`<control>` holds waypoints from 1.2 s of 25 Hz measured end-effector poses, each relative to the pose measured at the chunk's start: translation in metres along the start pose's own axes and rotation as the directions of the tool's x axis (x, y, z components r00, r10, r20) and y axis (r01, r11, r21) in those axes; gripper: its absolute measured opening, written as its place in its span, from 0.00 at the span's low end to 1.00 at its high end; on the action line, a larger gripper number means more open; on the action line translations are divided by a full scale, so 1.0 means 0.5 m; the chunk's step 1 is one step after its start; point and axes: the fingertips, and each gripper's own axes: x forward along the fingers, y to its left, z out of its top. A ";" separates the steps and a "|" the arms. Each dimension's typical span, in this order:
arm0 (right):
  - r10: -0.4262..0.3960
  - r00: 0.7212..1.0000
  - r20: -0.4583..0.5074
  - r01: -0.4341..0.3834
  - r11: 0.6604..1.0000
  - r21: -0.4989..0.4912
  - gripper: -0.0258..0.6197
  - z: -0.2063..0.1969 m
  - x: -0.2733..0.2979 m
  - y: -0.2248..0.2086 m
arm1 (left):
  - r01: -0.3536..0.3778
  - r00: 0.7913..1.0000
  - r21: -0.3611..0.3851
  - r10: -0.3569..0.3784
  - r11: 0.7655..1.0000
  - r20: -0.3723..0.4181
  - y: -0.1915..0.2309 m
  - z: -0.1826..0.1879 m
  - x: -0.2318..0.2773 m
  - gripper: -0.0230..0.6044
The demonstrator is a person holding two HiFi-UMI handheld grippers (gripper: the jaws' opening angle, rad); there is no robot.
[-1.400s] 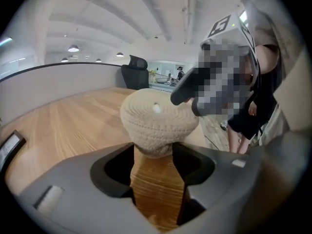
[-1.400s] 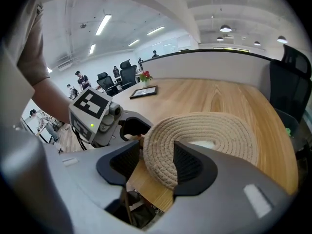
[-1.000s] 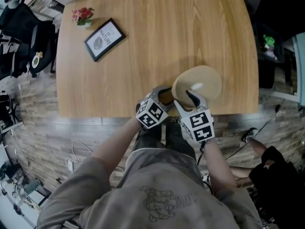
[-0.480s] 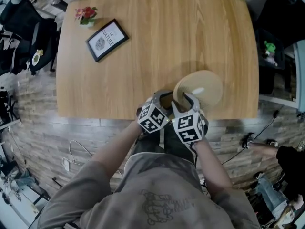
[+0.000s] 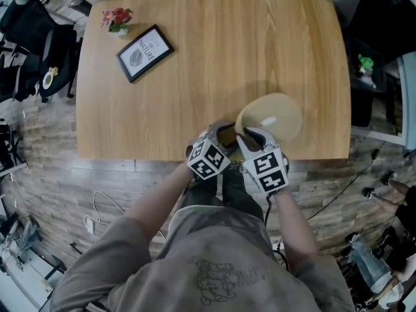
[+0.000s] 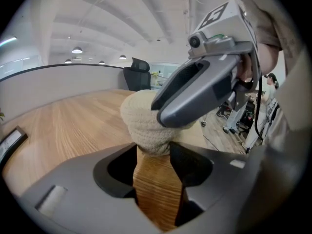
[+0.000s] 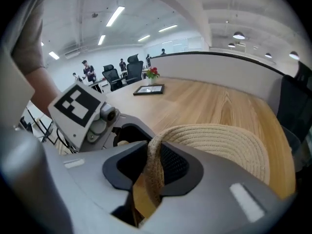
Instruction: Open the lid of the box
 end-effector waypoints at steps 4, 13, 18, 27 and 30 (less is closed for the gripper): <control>0.015 0.988 0.154 -0.028 0.996 0.086 0.17 0.043 -0.057 -0.021 | 0.001 1.000 -0.024 -0.001 1.000 -0.002 0.002 -0.001 0.002 0.37; -0.096 0.859 0.503 -0.098 0.934 0.345 0.16 0.129 -0.263 -0.124 | -0.003 1.000 -0.068 0.001 0.998 -0.021 0.012 -0.010 0.002 0.37; -0.266 0.767 0.584 -0.173 0.790 0.588 0.16 0.079 -0.370 -0.232 | -0.003 1.000 -0.098 0.001 0.995 -0.029 0.004 -0.008 -0.001 0.36; -0.348 0.714 0.607 -0.230 0.703 0.673 0.16 0.040 -0.409 -0.282 | -0.073 0.997 -0.122 0.070 0.990 -0.032 0.038 0.011 -0.047 0.33; -0.354 0.703 0.617 -0.198 0.736 0.647 0.16 0.072 -0.424 -0.271 | -0.118 0.993 -0.136 0.116 0.984 -0.022 0.062 0.040 -0.093 0.33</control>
